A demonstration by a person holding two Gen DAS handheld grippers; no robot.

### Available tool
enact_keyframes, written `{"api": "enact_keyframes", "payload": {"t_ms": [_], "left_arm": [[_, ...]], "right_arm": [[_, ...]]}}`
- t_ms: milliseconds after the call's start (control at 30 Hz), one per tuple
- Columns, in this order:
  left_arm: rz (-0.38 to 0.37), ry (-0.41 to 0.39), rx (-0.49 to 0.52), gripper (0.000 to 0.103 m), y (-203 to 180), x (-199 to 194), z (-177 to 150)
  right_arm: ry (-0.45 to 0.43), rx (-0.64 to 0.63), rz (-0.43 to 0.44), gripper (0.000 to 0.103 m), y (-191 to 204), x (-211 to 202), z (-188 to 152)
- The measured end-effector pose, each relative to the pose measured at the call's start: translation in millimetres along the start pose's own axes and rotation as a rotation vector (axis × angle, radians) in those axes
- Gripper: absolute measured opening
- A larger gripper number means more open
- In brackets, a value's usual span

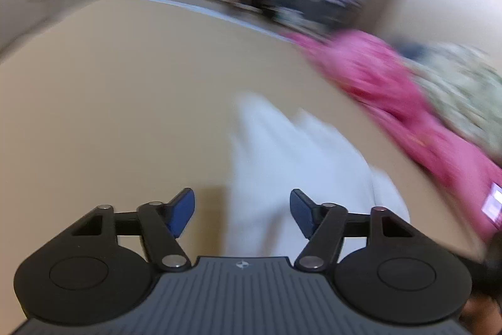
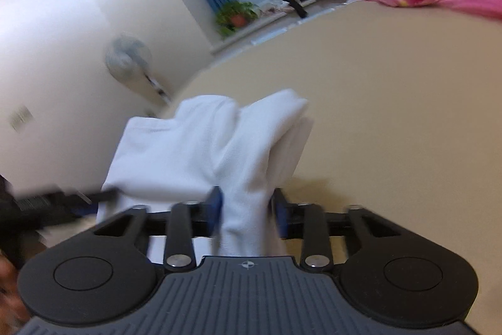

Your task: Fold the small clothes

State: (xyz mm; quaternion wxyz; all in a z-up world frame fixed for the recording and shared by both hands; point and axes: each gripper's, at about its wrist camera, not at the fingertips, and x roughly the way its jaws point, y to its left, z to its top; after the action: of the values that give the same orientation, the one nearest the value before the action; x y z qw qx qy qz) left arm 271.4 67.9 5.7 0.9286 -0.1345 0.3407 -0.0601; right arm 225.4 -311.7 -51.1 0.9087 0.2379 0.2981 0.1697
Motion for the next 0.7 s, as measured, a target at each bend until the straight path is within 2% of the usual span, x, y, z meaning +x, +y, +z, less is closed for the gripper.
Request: {"api": "enact_keyframes", "payload": {"t_ms": [33, 100, 200, 300, 367, 433, 467, 500, 567, 600, 633, 700], "left_arm": [[0.019, -0.005, -0.034, 0.071, 10, -9, 2], [-0.006, 0.032, -0.06, 0.071, 21, -28, -4], [0.047, 0.072, -0.005, 0.071, 15, -43, -26], [0.063, 0.139, -0.014, 0.071, 13, -28, -60], [0.07, 0.259, -0.054, 0.062, 18, -4, -77], [0.027, 0.303, -0.096, 0.059, 21, 11, -84], [0.009, 0.339, -0.077, 0.055, 19, 21, -90], [0.015, 0.368, -0.053, 0.043, 18, 28, -95], [0.03, 0.375, -0.02, 0.033, 16, 31, -104], [0.017, 0.364, 0.007, 0.017, 13, 26, -104], [0.001, 0.348, -0.003, 0.015, 14, 18, -102], [-0.075, 0.334, -0.082, 0.014, 23, 0, -101]], "right_arm": [[0.022, 0.005, -0.058, 0.061, -2, 1, -2], [0.059, 0.053, -0.107, 0.061, -8, 8, -5], [0.073, 0.091, -0.083, 0.061, -8, 3, -7], [0.128, 0.091, -0.028, 0.061, 0, 5, -10], [0.204, 0.114, -0.017, 0.061, 3, 15, -18], [0.268, 0.125, -0.044, 0.061, 4, 23, -31], [0.294, 0.119, -0.066, 0.061, -1, 26, -36], [0.315, 0.112, -0.088, 0.059, -4, 30, -40], [0.337, 0.12, -0.085, 0.042, -6, 36, -47], [0.346, 0.129, -0.064, 0.018, -8, 37, -47], [0.337, 0.137, -0.047, 0.013, -10, 35, -45], [0.279, 0.189, -0.014, 0.012, -13, 25, -33]]}}
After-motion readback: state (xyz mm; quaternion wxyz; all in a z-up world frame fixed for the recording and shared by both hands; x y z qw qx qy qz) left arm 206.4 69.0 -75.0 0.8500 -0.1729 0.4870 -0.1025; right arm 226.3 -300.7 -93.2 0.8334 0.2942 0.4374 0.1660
